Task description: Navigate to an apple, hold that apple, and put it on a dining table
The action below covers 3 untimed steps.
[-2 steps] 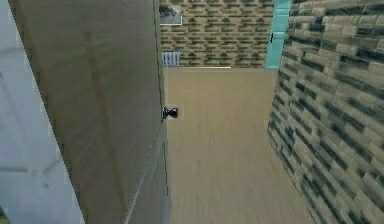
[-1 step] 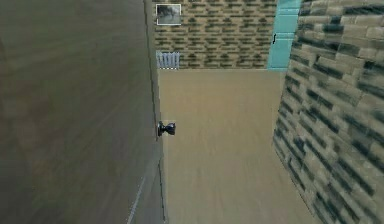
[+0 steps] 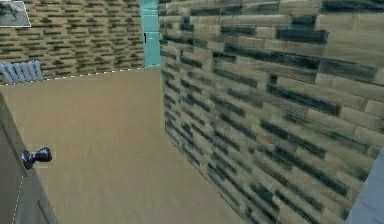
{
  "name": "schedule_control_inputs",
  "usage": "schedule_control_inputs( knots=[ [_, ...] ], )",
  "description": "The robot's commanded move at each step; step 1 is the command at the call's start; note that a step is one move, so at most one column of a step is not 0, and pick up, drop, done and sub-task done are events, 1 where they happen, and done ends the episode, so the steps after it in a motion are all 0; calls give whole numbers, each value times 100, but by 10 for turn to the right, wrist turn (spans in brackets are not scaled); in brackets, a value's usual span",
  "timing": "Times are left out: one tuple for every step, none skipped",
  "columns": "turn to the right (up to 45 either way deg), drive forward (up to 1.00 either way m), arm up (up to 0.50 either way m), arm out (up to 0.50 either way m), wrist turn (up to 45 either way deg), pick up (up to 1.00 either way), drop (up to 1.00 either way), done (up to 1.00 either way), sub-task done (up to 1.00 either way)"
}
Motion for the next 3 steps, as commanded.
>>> schedule_control_inputs(
  knots=[
    [0, 35, 0, 0, 0, 0, 0, 0, 0],
    [-90, 0, 0, 0, 0, 0, 0, 0, 0],
    [0, 30, 0, 0, 0, 0, 0, 0, 0]
  ],
)
